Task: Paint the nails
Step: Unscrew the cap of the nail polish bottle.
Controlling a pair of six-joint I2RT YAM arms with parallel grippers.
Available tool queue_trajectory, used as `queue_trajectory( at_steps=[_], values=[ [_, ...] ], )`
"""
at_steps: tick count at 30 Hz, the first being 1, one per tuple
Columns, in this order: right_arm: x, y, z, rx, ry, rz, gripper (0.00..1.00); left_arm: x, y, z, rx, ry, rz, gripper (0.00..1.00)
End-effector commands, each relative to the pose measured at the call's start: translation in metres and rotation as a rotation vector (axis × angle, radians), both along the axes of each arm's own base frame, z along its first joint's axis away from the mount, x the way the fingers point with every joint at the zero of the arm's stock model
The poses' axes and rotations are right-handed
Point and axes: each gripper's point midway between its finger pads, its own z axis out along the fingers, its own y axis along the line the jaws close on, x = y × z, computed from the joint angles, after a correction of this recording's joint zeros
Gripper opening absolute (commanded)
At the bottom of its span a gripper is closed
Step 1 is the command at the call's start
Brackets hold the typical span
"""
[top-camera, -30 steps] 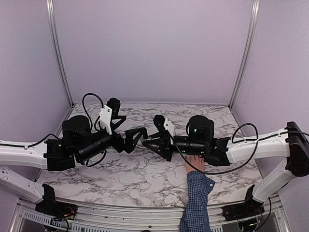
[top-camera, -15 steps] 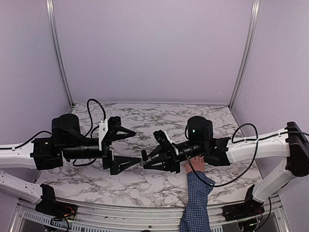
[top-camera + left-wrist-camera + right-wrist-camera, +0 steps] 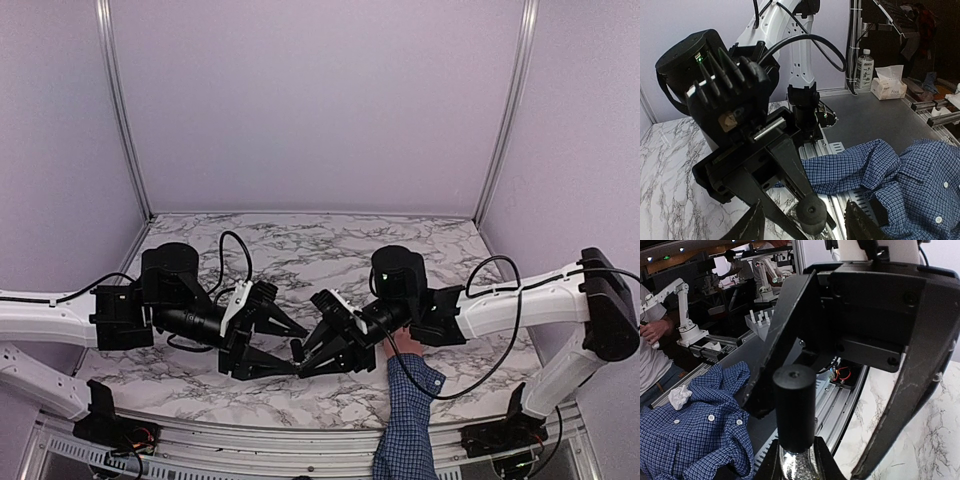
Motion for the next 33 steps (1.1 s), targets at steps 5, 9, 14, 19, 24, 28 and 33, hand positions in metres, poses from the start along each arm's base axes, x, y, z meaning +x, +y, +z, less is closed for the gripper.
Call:
queue_trajectory(
  at_steps=[5, 9, 14, 19, 24, 28, 33],
  values=[
    [-0.012, 0.004, 0.015, 0.048, -0.011, 0.076, 0.0, -0.017, -0.009, 0.026, -0.086, -0.04, -0.121, 0.4],
    [-0.012, 0.004, 0.018, 0.057, -0.012, 0.082, 0.0, -0.017, -0.009, 0.027, -0.095, -0.047, -0.118, 0.3],
    [-0.011, 0.005, 0.019, 0.056, -0.009, 0.077, 0.0, -0.015, -0.01, 0.028, -0.098, -0.045, -0.104, 0.12],
    [-0.003, 0.008, 0.017, 0.051, -0.016, 0.03, 0.0, -0.01, -0.01, 0.027, -0.091, -0.035, -0.069, 0.02],
    [0.01, 0.008, 0.02, 0.064, -0.02, -0.045, 0.0, 0.0, -0.01, 0.026, -0.085, -0.031, -0.005, 0.0],
    [0.025, 0.009, 0.022, 0.069, -0.041, -0.142, 0.0, 0.014, -0.011, 0.024, -0.075, -0.033, 0.078, 0.0],
    [0.04, 0.008, 0.027, 0.078, -0.056, -0.233, 0.0, 0.031, -0.011, 0.021, -0.064, -0.049, 0.174, 0.0]
  ],
)
